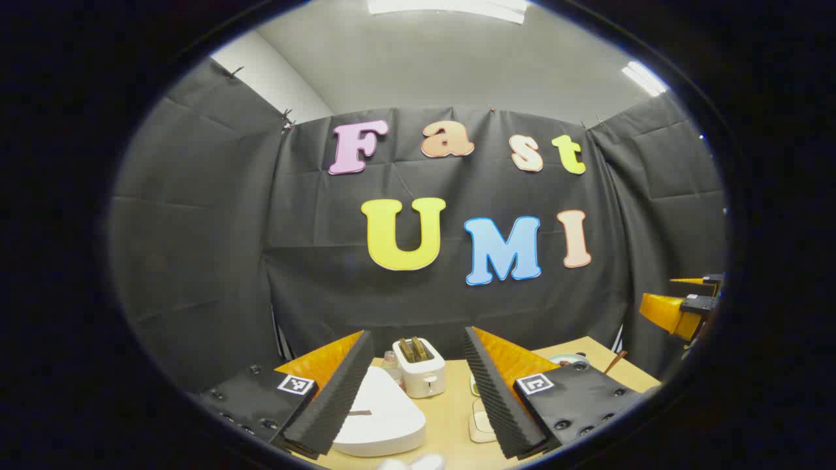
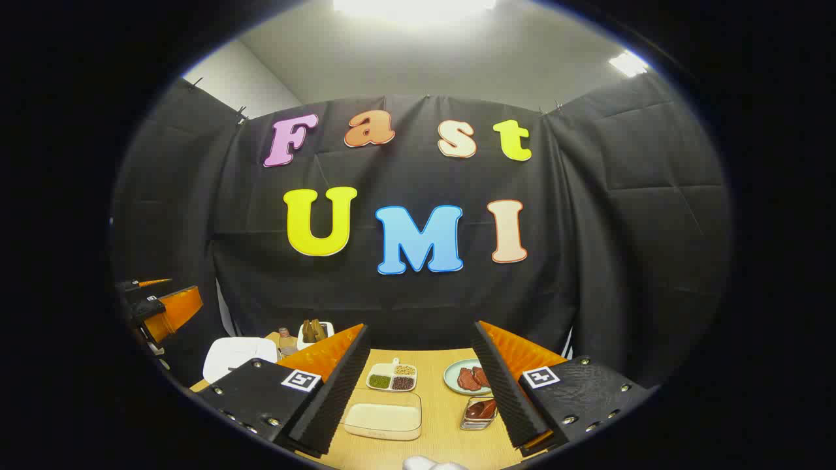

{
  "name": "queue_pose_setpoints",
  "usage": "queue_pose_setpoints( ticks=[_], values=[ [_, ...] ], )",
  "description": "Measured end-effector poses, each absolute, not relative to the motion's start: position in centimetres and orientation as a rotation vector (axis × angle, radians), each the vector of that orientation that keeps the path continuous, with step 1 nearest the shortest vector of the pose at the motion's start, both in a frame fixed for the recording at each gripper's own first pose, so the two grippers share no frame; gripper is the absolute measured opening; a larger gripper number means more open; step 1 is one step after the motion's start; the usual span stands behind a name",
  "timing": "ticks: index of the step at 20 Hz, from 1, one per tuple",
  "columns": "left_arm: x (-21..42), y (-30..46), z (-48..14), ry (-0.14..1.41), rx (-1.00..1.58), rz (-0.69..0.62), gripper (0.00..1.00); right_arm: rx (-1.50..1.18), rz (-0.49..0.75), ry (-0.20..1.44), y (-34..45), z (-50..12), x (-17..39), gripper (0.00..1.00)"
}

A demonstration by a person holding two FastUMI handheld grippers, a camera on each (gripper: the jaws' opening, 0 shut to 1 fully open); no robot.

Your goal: Close the left gripper, press the button to open the rice cooker; take a wooden spoon from the chopstick holder with the right hand, scoop a spoonful of rice and pour it into the rice cooker, then put the wooden spoon back into the chopstick holder.

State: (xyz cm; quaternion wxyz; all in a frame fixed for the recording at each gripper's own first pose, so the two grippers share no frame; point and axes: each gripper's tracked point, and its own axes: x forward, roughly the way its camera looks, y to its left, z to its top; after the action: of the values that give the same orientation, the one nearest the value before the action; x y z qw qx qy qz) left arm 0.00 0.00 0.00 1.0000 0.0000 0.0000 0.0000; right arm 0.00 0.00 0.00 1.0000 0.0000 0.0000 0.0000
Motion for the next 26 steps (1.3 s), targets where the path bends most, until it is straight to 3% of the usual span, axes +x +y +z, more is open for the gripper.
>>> queue_pose_setpoints(
  ticks=[18,26],
  values=[
    [-0.6,-0.3,0.4,-0.003,0.01,0.0,0.96,-0.003,0.012,-0.023,-0.2,1.0,-0.3,0.96],
    [-0.3,0.0,-0.3,0.004,0.016,0.014,0.94,-0.003,0.005,-0.011,-0.8,0.4,-0.3,0.96]
  ],
)
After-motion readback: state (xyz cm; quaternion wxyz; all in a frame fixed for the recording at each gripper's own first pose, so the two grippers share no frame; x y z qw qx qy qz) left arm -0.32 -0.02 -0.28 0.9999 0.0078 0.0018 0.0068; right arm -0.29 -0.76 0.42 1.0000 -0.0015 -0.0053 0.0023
